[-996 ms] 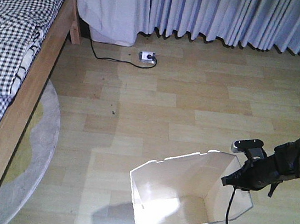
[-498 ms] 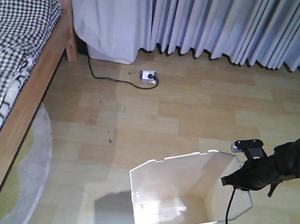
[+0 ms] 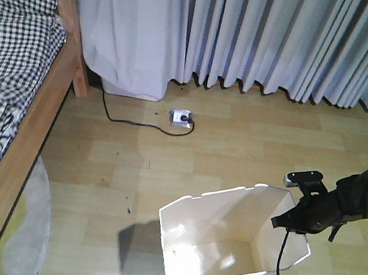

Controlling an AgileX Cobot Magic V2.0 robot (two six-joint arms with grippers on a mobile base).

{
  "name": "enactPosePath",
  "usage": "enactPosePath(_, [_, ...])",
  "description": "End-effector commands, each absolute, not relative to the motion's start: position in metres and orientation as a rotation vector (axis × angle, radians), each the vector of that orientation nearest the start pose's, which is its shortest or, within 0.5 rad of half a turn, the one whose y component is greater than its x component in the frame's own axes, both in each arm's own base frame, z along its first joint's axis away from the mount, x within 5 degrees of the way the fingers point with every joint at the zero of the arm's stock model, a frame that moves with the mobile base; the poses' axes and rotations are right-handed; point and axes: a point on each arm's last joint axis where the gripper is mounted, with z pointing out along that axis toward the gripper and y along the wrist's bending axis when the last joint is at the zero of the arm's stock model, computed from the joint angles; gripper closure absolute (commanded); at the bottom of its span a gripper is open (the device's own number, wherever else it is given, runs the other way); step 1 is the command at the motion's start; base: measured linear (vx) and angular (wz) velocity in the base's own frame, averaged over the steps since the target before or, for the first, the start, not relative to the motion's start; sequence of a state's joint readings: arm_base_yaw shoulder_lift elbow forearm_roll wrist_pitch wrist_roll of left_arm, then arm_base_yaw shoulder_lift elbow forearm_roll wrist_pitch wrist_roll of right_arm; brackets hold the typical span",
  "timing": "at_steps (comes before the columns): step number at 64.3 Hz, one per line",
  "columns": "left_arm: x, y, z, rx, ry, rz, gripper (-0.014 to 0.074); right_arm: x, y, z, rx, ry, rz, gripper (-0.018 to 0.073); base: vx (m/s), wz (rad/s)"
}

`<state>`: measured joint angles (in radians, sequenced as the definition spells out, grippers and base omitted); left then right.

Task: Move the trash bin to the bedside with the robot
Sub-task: 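Drive toward the bedside by the curtains holding the bin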

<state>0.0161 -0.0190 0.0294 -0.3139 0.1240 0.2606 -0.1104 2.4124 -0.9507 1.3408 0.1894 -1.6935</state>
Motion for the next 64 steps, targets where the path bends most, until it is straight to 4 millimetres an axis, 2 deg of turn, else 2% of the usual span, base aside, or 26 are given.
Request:
enactPosePath(1, [0.0564,-0.0011,0.1928,-0.046,1.561,-0.057,0.0602,0.3356,-0.0125,-0.0193,-0.359,2.818,0.336,0.0562,0.36,0.0])
enactPosePath(64, [0.0564,-0.0011,0.1928,-0.046,1.561,-0.057,0.0602,0.3356,-0.0124,-0.0193,-0.359,2.818,0.338,0.0562,0.3,0.02])
